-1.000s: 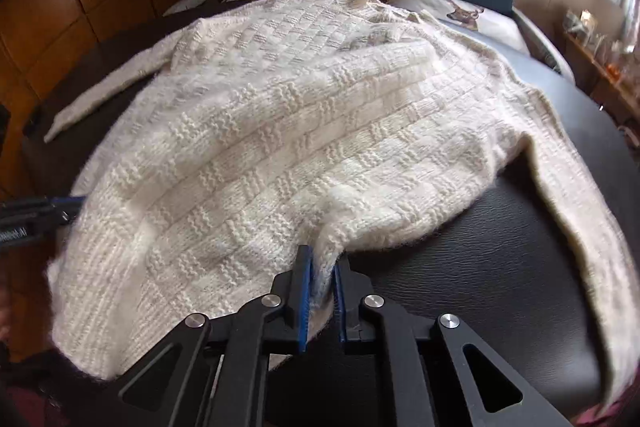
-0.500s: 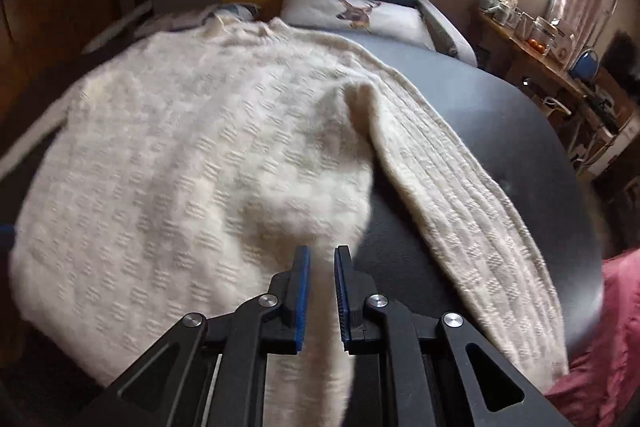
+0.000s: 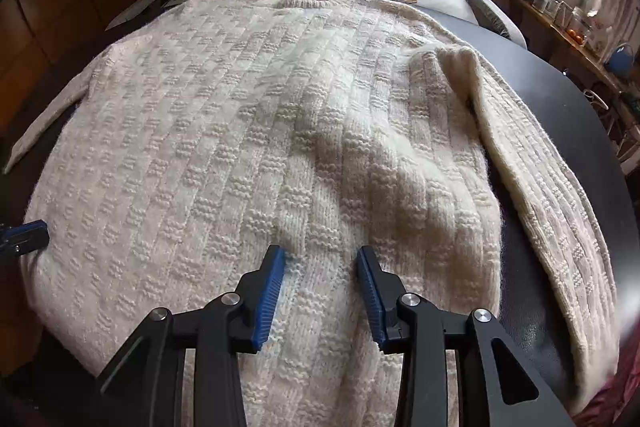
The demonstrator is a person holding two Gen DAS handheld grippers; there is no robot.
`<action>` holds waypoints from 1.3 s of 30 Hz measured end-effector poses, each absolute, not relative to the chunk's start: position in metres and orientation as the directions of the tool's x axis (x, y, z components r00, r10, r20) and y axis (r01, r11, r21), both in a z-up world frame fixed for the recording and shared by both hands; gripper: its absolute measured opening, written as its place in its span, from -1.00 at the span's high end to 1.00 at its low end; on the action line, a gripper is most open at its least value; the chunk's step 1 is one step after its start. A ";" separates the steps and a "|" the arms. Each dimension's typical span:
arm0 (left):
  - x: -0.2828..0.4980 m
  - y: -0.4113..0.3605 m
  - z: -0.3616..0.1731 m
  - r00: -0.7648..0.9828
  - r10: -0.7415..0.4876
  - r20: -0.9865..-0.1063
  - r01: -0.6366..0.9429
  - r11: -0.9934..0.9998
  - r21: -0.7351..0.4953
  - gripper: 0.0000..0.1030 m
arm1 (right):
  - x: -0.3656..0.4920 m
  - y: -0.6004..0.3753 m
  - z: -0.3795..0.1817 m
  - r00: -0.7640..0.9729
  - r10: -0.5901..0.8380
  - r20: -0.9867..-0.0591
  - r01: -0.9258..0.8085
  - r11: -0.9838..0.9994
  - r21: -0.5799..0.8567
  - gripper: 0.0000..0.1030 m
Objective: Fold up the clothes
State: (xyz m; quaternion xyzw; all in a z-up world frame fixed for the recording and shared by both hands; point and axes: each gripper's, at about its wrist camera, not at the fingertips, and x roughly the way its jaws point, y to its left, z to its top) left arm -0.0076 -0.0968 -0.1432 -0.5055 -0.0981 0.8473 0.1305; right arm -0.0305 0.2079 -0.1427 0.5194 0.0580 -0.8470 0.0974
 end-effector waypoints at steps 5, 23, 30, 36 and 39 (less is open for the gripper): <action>-0.046 -0.096 -0.117 -0.517 0.297 -0.803 -0.145 -0.955 -0.260 0.72 | -0.049 0.203 -0.122 -0.464 -0.205 -0.862 0.248 -0.964 0.095 0.22; -0.284 -0.014 -0.098 -0.409 0.551 -0.728 -0.297 -0.834 -0.464 0.57 | -0.254 0.191 -0.104 -0.507 -0.259 -0.822 0.233 -0.959 0.159 -0.09; -0.370 0.032 -0.117 -0.346 0.578 -0.739 -0.337 -0.811 -0.478 0.37 | -0.282 0.203 -0.157 -0.429 -0.317 -0.846 0.244 -0.942 0.229 -0.15; -0.417 0.061 -0.146 -0.192 0.609 -0.769 -0.385 -0.768 -0.512 0.34 | -0.268 0.217 -0.165 -0.488 -0.434 -0.757 0.315 -0.897 0.311 -0.35; -0.426 0.068 -0.161 -0.145 0.599 -0.788 -0.376 -0.770 -0.516 0.33 | -0.262 0.217 -0.166 -0.508 -0.447 -0.736 0.349 -0.888 0.299 -0.38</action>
